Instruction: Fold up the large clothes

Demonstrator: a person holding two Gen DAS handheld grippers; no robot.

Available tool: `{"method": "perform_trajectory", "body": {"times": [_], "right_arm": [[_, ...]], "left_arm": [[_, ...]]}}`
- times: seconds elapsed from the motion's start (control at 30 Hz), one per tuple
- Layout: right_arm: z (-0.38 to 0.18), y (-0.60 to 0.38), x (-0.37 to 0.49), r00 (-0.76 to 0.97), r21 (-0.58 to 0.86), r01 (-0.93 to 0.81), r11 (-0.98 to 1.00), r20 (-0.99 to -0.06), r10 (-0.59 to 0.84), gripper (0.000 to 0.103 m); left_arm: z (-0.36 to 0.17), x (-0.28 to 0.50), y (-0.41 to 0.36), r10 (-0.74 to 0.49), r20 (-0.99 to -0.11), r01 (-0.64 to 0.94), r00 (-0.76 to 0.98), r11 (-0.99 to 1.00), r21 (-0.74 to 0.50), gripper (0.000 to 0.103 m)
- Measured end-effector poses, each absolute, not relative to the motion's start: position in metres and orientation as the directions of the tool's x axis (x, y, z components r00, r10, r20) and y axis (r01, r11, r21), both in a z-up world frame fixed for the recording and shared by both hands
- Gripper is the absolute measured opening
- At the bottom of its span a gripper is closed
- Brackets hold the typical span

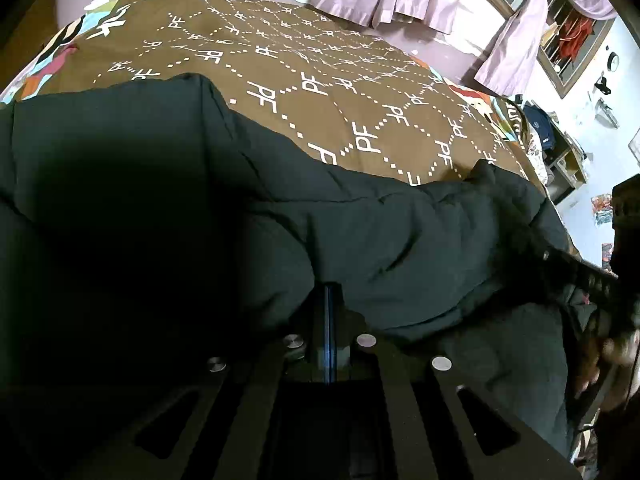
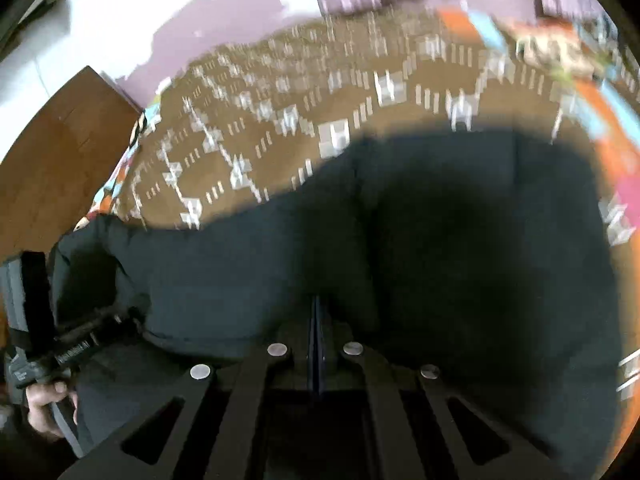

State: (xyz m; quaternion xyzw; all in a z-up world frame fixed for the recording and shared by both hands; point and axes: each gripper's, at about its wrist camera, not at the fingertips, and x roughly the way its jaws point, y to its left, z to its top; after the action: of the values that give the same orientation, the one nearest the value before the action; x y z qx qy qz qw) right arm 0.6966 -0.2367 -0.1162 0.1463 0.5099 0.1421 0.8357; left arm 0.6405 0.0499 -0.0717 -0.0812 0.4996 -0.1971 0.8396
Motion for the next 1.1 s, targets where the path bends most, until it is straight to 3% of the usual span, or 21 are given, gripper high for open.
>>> {"method": "perform_trajectory", "body": {"times": [0.2,0.43,0.5,0.53,0.6,0.7,0.83,0.93,1.03,1.1], "right_arm": [[-0.127,-0.235,0.691,0.471,0.393,-0.074,0.916,-0.796,0.38,0.0],[-0.086,-0.252,0.652,0.566,0.447,-0.091,0.89,-0.712,0.416,0.006],[-0.072,-0.254,0.639,0.594,0.432,-0.103,0.896,-0.696,0.404,0.014],[-0.063,-0.254,0.632,0.608,0.417,-0.104,0.903,-0.692,0.39,0.025],[-0.049,-0.254,0.618,0.636,0.397,-0.105,0.912,-0.678,0.369,0.034],[-0.026,-0.255,0.595,0.657,0.392,-0.108,0.913,-0.661,0.362,0.045],[0.004,-0.25,0.566,0.682,0.349,-0.135,0.927,-0.646,0.342,0.069],[0.023,-0.245,0.543,0.697,0.327,-0.16,0.931,-0.631,0.341,0.078],[0.043,-0.248,0.513,0.707,0.323,-0.174,0.93,-0.617,0.346,0.09],[0.055,-0.25,0.49,0.715,0.315,-0.181,0.931,-0.608,0.345,0.093]], "left_arm": [[-0.071,0.643,0.05,-0.406,-0.81,0.245,0.423,0.912,-0.329,0.001],[-0.061,0.634,0.051,-0.411,-0.788,0.256,0.459,0.91,-0.326,0.001],[-0.053,0.63,0.052,-0.399,-0.783,0.247,0.477,0.916,-0.317,0.001],[-0.045,0.624,0.052,-0.381,-0.778,0.236,0.499,0.924,-0.301,0.001],[-0.034,0.613,0.053,-0.361,-0.765,0.225,0.534,0.932,-0.283,0.012],[-0.013,0.594,0.051,-0.36,-0.737,0.204,0.573,0.933,-0.297,0.048],[0.023,0.561,0.049,-0.366,-0.696,0.193,0.618,0.929,-0.317,0.054],[0.047,0.54,0.043,-0.339,-0.692,0.191,0.638,0.939,-0.284,0.082],[0.069,0.513,0.039,-0.338,-0.677,0.197,0.654,0.94,-0.279,0.095],[0.083,0.495,0.038,-0.329,-0.668,0.195,0.667,0.943,-0.27,0.096]]}}
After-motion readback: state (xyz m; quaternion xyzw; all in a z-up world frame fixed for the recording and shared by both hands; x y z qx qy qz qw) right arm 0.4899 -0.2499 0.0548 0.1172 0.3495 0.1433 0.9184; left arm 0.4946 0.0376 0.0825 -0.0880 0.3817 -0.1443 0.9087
